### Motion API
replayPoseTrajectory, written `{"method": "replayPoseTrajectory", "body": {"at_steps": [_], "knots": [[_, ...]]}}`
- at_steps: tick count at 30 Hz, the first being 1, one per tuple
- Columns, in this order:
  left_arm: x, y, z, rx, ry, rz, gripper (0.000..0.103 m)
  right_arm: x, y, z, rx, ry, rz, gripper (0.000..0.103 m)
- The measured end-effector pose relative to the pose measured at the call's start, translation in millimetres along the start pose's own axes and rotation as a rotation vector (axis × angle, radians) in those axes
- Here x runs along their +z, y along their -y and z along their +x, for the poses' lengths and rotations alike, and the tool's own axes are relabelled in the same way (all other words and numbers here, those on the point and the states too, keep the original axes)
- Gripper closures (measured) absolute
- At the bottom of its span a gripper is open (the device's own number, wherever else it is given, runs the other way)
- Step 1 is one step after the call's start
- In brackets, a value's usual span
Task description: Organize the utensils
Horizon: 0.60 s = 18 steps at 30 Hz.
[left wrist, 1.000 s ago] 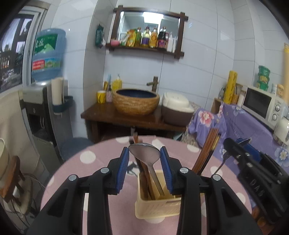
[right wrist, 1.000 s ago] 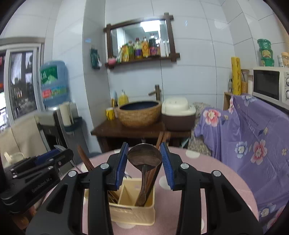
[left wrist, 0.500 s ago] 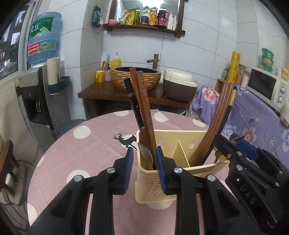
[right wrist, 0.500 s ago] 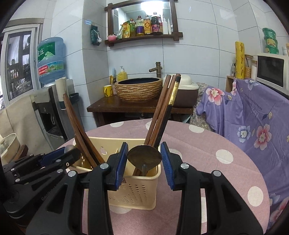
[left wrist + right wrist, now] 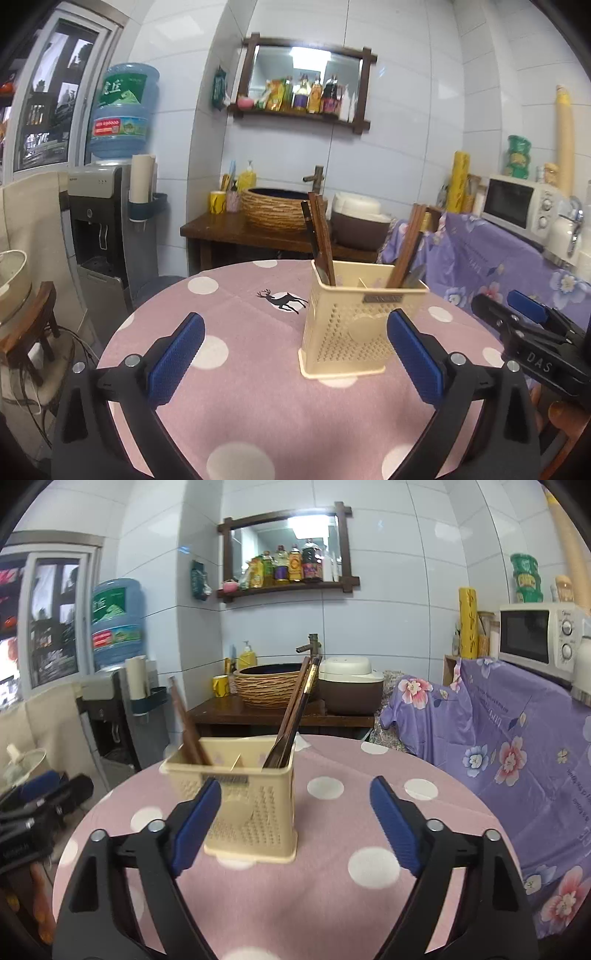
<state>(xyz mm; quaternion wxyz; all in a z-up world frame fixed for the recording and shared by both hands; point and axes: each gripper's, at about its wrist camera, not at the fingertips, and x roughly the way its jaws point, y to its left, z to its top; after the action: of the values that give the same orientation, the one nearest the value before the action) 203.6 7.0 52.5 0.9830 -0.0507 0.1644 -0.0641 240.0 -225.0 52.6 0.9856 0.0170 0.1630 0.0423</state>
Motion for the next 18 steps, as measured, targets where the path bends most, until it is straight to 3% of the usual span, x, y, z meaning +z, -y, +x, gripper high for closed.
{"method": "replayPoseTrajectory", "body": {"at_steps": [2,5,9,12,18], "knots": [[-19.6,-1.6,-21.5,0.019,0.020,-0.001,0.005,-18.4,-3.5,-25.7,-0.020,0.024,-0.030,0.009],[-50.4,-2.4,-48.7,0.056,0.021,-0.018,0.005,-55.4,-8.1,-64.8,-0.054,0.052,-0.034,0.006],[-88.7,-9.9,-86.8,0.094,0.041,-0.130,0.005,-108.3,-13.7,-110.7,-0.080,0.075,0.003,0.006],[-107.7,-5.8,-106.0,0.096,0.031,-0.101,0.005,-140.3,-21.1,-138.5,-0.062,0.072,0.006,0.006],[-129.6,-2.7,-146.5,0.090,0.074,-0.062,0.005,-158.2,-27.6,-178.7,-0.055,0.119,-0.005,0.006]]}}
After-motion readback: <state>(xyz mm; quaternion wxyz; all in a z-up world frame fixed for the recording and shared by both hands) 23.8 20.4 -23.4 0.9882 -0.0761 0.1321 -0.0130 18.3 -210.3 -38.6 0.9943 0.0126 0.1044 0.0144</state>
